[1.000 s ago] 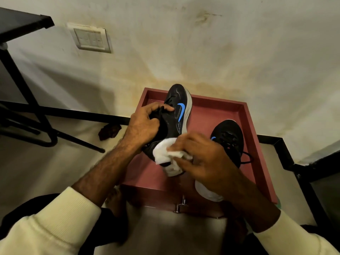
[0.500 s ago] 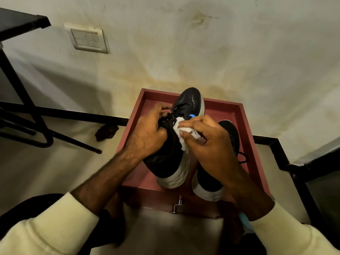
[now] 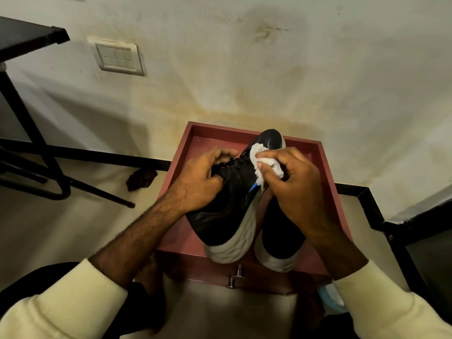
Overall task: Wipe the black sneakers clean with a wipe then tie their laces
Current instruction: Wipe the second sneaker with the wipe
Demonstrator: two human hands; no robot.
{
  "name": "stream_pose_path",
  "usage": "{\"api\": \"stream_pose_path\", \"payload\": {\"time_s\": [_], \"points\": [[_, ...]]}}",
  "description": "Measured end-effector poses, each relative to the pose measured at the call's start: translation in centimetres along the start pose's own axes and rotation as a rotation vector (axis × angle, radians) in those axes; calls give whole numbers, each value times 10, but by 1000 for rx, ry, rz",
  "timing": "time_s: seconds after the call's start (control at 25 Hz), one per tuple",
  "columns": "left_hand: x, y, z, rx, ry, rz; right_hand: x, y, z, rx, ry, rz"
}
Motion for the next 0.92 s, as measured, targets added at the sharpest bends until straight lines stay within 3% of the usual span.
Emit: {"api": "stream_pose_path", "payload": {"time_s": [0.08, 0.2, 0.28, 0.36, 0.44, 0.6, 0.72, 0.84, 0.92], "points": [[1, 2, -2, -11, -33, 0, -3, 3, -3, -11, -12, 15], [8, 6, -10, -95, -78, -13, 9, -6, -2, 276, 174, -162], [11, 6, -13, -90, -108, -23, 12, -9, -5, 374, 230, -239], [10, 3, -10, -9, -112, -10, 6, -3, -9, 266, 142, -210], [2, 0, -4, 27, -69, 60, -5, 6, -17, 85, 21, -60], [-16, -11, 0, -25, 233, 278, -26, 21, -25, -110, -74, 195], [-18, -13, -2, -55, 495, 355, -26, 21, -25, -76, -25, 154], [-9, -9, -6, -58, 636, 385, -20, 15, -22, 96, 29, 21], [-4, -7, -6, -59, 687, 435, -19, 13, -20, 100, 4, -28]]}}
Point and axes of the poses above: each hand's wrist, its own y-axis towards the middle knuckle, its own z-axis out of the palm, x = y × z, the point moved 1 cm from there along y, towards the middle knuckle, and after that the axes turned 2 degrees about -z, right-handed, at the moved point
